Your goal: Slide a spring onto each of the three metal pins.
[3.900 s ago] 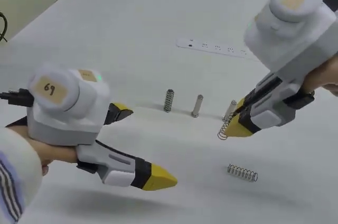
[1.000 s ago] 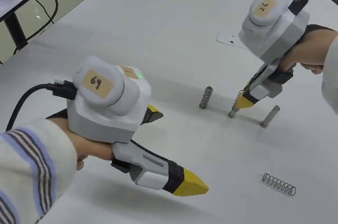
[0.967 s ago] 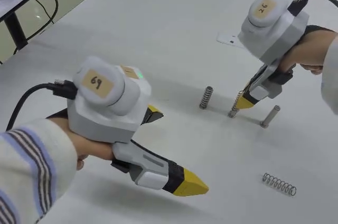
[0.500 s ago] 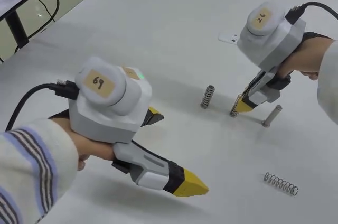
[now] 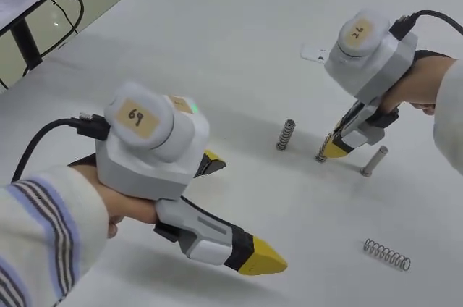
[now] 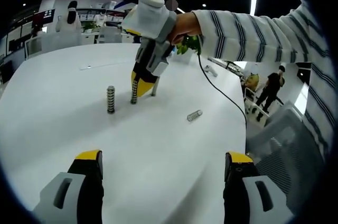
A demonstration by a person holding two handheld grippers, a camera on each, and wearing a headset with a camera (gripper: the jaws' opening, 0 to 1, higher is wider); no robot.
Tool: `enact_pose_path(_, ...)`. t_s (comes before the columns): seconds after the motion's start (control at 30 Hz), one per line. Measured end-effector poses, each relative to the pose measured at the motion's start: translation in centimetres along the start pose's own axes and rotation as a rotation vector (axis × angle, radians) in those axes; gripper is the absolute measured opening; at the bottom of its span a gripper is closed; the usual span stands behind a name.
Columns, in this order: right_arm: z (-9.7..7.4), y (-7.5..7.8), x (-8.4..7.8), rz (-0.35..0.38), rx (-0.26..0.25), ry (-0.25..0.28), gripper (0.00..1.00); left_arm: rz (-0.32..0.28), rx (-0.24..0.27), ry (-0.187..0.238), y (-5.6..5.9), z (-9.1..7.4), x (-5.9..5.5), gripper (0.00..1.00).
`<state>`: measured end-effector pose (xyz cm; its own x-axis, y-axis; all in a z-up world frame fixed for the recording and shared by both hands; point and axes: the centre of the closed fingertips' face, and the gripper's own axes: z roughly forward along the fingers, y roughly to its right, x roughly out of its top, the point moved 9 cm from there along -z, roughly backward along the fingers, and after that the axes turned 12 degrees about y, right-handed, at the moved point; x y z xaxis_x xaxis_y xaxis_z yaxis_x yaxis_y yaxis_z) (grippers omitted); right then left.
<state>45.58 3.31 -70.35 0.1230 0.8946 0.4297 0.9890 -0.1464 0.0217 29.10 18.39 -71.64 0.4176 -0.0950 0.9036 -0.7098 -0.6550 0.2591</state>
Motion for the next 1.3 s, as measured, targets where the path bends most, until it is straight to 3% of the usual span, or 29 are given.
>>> enact_pose_path(0.37,-0.7,-0.4,-0.2,0.008,0.006,0.014,0.14,0.002,0.02,-0.009,-0.1,-0.4,0.1,0.95)
enact_pose_path(0.7,-3.4,0.4,-0.6,0.002,-0.018,0.069,0.22,-0.004,0.059,-0.002,-0.7,-1.4,0.3,0.94)
enact_pose_path(0.87,-4.7,-0.1,-0.9,-0.007,-0.03,0.099,0.24,0.001,0.066,-0.004,-0.6,-1.6,0.4,0.94)
enact_pose_path(0.93,-5.0,-0.3,-0.9,-0.01,-0.037,0.124,0.21,0.003,0.068,-0.005,-0.6,-1.7,0.5,0.94)
enact_pose_path(1.3,-7.6,-1.8,-1.7,-0.016,-0.04,0.167,0.25,0.004,0.075,-0.004,-0.6,-2.2,0.8,0.94)
